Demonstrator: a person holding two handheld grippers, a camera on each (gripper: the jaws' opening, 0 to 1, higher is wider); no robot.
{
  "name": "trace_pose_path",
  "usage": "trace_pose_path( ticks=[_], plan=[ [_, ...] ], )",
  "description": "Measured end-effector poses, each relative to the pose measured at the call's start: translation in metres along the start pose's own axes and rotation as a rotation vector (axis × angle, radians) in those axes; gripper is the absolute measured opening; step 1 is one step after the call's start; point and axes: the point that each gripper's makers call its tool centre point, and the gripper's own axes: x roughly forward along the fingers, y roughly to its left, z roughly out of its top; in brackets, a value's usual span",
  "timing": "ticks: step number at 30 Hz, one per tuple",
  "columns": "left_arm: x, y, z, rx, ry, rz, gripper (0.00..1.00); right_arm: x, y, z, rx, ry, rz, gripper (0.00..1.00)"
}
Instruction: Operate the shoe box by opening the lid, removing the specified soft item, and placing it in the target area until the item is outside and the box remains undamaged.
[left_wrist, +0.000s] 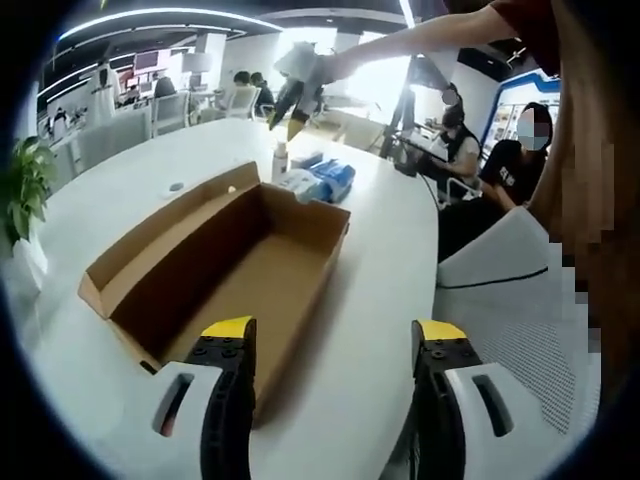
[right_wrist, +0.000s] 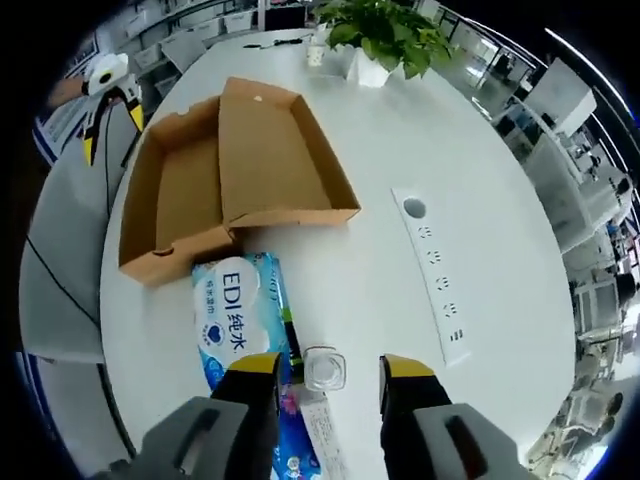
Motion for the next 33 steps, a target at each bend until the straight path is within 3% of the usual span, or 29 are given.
trace_pose_path(
  ticks=[8, 13, 24, 33],
  plan=[
    [-0.006, 0.004, 0.011, -0.047, -0.057, 0.036, 0.63, -0.03, -0.002, 0.033, 0.222, -0.25, -0.077, 0.38],
    [-0.01, 0.003, 0.015, -0.06, -0.078, 0.05, 0.63, -0.047, 0.002, 0.045, 0.305, -0.377, -0.127, 0.41],
    [-0.019, 0.001, 0.021, -0.075, -0.113, 0.08, 0.63, -0.066, 0.039, 0.05, 0.383, -0.505, -0.139, 0.44],
    [-0.026, 0.0, 0.023, -0.089, -0.142, 0.12, 0.64, -0.075, 0.081, 0.06, 0.4, -0.599, -0.094, 0.49]
  ],
)
